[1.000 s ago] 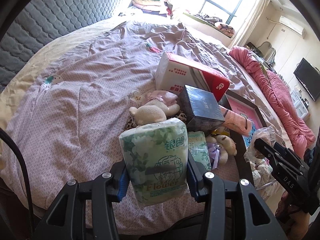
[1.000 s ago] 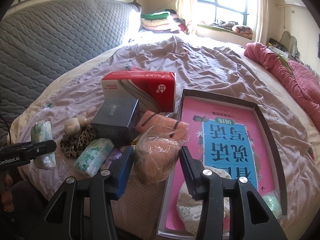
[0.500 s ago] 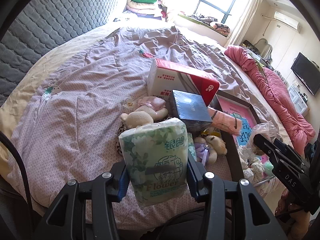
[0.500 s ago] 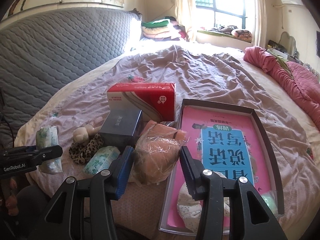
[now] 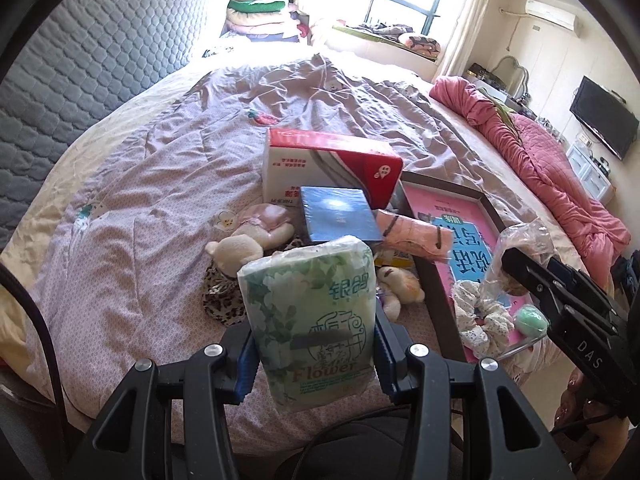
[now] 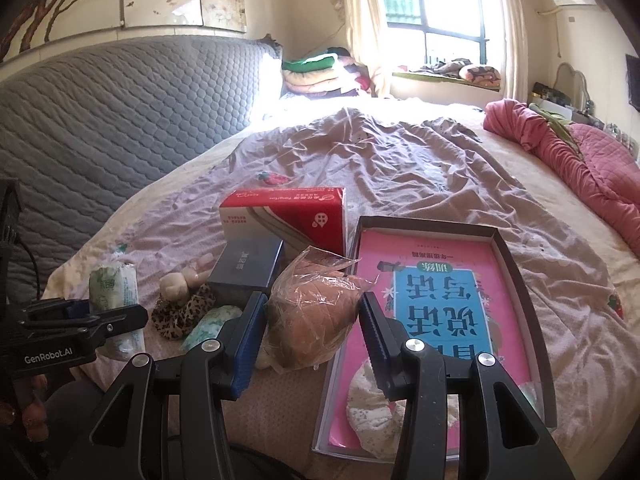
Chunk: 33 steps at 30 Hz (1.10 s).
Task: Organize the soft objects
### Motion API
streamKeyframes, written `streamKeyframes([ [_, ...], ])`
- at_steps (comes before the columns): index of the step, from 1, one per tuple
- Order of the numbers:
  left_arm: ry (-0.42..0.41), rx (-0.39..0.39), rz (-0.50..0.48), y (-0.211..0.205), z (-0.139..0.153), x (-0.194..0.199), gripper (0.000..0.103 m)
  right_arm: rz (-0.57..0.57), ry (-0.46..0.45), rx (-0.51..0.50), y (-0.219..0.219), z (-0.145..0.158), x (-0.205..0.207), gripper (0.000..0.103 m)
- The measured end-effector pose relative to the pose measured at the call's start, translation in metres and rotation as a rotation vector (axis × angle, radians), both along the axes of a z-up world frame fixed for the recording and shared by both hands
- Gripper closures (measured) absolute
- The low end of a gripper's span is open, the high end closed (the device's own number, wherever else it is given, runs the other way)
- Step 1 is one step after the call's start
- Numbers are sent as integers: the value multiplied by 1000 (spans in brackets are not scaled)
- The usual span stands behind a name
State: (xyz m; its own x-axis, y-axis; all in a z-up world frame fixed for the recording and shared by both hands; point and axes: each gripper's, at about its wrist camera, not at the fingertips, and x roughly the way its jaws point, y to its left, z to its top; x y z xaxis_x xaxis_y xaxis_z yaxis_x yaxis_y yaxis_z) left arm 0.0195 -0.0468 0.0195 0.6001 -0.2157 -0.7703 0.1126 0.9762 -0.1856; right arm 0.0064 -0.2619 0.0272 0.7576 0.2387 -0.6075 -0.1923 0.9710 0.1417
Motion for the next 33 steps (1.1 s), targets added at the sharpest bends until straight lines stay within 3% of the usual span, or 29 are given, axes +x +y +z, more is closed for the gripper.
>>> streamKeyframes([
  [14, -28, 57, -53, -29, 13, -6, 55, -50, -39, 43, -25, 13, -10, 54],
  [33, -40, 76, -144, -82, 28, -3, 55, -135, -64, 91, -64, 17, -15, 54],
])
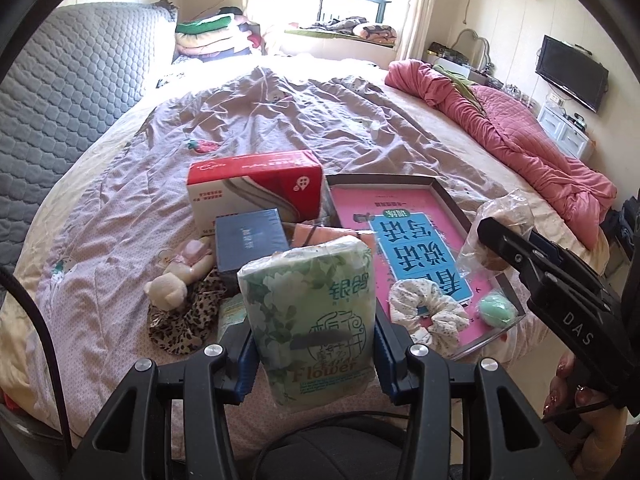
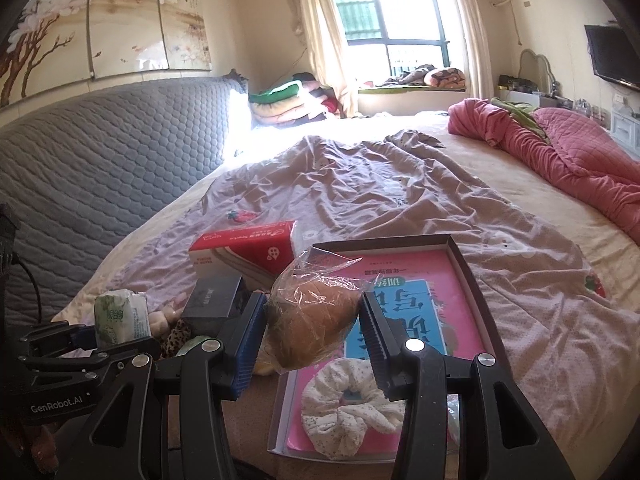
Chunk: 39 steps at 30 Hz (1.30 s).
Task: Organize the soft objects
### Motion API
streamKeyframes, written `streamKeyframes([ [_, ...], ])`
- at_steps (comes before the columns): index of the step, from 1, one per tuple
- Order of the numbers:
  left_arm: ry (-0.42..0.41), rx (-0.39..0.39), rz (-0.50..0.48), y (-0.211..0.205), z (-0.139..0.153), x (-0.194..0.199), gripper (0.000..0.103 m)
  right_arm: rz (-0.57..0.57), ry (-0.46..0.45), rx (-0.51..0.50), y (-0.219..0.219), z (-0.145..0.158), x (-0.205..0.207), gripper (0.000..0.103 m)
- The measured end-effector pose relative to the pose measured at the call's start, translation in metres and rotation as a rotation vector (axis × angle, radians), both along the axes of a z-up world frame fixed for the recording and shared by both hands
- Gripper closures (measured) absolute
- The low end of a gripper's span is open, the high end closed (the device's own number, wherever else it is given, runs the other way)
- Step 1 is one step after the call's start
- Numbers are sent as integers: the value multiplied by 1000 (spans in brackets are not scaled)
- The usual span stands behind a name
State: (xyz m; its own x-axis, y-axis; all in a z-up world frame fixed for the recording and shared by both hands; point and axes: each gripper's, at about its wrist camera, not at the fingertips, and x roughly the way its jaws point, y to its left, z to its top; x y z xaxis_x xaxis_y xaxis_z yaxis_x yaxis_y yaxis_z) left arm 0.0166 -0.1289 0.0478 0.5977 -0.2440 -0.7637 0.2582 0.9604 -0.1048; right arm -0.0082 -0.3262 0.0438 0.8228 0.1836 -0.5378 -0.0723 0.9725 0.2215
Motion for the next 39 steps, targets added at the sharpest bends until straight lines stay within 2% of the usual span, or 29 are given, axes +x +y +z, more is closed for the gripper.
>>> streamKeyframes([
  [14, 0, 9, -86, -43, -2, 6, 55, -120, 23, 30, -47, -11, -6, 54],
  [26, 19, 14, -117, -58, -10, 9, 55, -194, 28, 39, -76, -14, -10, 54],
  [32, 45, 25, -141, -67, -20, 13, 55, -208, 40, 38, -81, -19, -12, 54],
  [39, 85, 49, -178, -84, -35, 21, 55, -160, 83, 1, -75, -30, -9, 54],
])
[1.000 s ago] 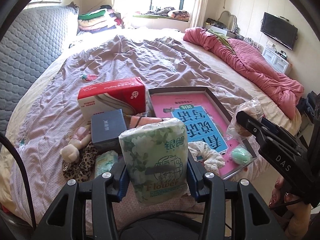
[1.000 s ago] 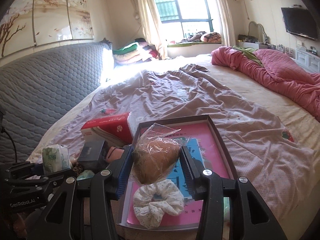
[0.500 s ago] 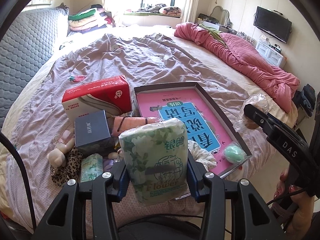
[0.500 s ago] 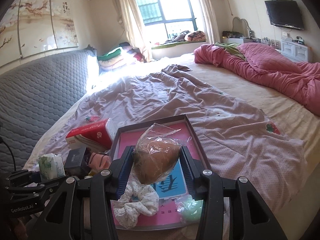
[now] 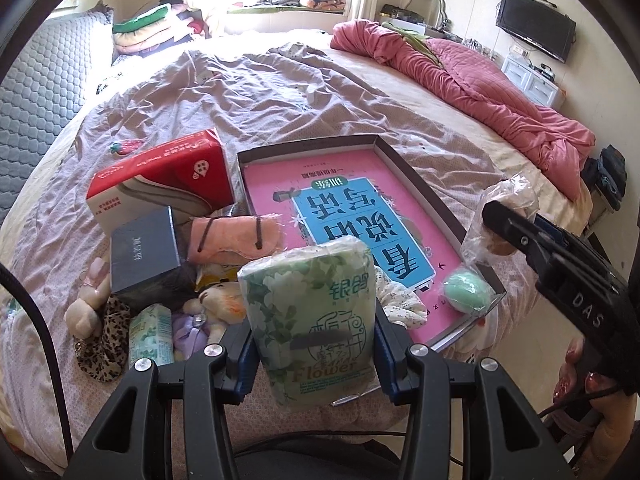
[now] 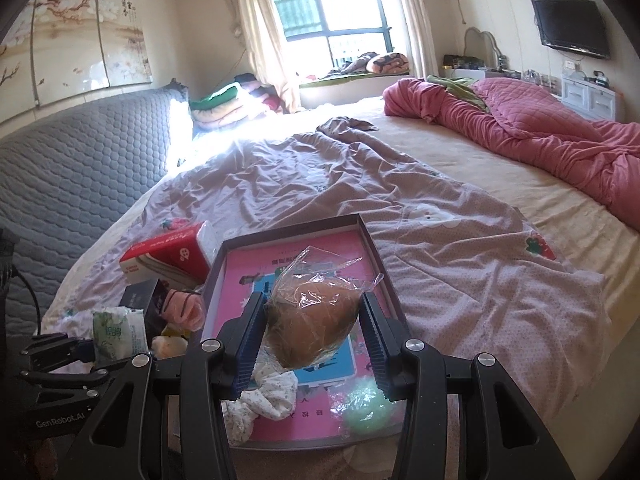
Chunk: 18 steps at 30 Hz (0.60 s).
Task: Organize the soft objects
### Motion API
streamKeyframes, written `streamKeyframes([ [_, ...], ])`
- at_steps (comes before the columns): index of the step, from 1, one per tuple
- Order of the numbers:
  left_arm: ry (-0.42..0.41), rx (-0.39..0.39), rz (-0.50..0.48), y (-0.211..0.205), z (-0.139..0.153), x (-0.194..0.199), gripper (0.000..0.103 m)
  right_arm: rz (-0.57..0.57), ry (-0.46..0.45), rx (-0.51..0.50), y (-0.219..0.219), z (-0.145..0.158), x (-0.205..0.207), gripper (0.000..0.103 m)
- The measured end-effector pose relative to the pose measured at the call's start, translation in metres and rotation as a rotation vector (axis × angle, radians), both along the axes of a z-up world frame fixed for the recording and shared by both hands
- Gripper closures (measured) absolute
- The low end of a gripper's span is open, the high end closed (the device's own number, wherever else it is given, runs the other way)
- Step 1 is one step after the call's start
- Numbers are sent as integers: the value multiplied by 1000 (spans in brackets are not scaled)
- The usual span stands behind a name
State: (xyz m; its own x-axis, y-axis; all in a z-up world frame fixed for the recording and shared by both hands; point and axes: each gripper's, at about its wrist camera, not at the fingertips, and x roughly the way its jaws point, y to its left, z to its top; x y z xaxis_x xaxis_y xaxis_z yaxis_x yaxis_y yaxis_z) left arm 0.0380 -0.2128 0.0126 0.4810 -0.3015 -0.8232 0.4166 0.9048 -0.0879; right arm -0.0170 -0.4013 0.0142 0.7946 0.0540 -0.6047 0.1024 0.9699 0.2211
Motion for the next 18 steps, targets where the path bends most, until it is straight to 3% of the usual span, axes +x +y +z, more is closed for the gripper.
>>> streamKeyframes([
  [7, 44, 12, -22, -10, -14, 9, 55, 65, 58, -32, 8, -16, 4, 54],
  [18, 91, 30, -56, -23, -30, 17, 55, 189, 135, 14, 15, -38, 6, 54],
])
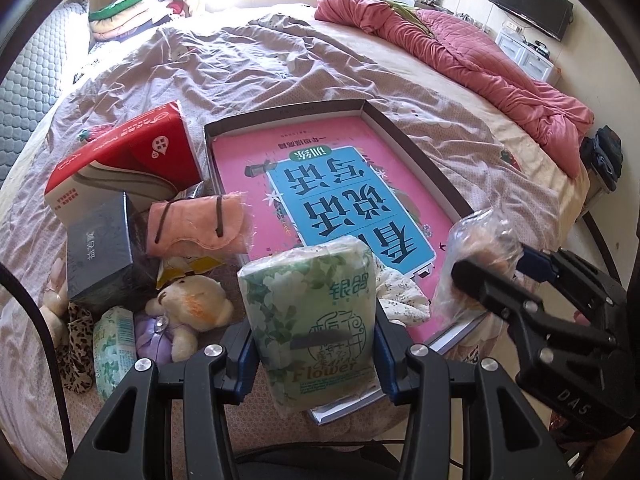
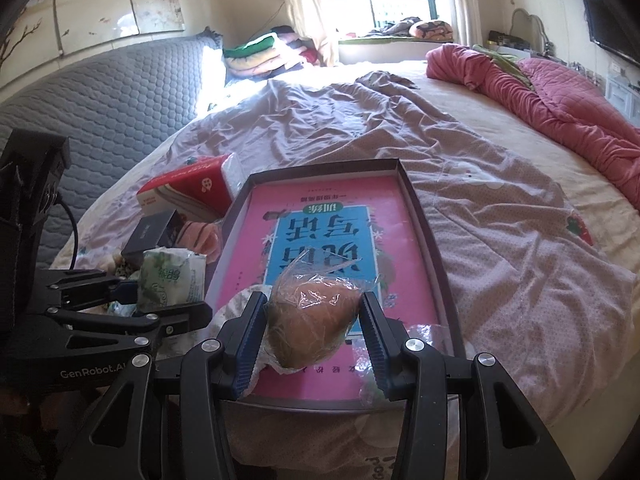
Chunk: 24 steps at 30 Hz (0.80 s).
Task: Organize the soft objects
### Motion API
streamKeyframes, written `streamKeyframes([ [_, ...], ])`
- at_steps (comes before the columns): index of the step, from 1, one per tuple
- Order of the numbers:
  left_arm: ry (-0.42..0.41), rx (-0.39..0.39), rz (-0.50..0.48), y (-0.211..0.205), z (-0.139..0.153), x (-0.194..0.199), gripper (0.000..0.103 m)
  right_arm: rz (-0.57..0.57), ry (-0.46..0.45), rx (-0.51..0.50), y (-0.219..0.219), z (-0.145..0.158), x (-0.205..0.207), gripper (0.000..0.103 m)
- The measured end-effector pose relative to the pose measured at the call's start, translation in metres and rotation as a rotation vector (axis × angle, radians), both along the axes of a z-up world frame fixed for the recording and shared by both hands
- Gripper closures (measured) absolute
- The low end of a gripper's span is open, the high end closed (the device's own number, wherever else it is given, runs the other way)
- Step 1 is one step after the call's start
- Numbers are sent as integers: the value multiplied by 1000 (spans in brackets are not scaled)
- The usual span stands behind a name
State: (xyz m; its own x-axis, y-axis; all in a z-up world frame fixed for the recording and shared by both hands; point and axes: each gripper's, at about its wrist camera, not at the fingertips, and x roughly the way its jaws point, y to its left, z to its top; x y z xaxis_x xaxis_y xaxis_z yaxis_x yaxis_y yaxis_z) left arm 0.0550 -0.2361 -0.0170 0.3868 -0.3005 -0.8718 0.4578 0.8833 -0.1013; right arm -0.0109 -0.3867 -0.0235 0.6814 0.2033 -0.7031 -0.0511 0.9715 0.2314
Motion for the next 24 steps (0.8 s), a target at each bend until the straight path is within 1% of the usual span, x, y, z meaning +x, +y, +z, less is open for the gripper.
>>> streamKeyframes([
  [5, 22, 3, 2, -2, -5, 5, 55, 58, 50, -27, 9, -12, -1, 54],
  [11, 37, 11, -7, -4, -10, 8, 55, 82, 77, -41, 12, -18, -1, 54],
  [16, 50, 17, -13, -7, -15, 10, 55, 82, 88, -67, 12, -23, 0, 54],
  [24, 60, 18, -14, -9, -19, 11, 55, 39, 74, -100, 9, -25, 1, 54],
])
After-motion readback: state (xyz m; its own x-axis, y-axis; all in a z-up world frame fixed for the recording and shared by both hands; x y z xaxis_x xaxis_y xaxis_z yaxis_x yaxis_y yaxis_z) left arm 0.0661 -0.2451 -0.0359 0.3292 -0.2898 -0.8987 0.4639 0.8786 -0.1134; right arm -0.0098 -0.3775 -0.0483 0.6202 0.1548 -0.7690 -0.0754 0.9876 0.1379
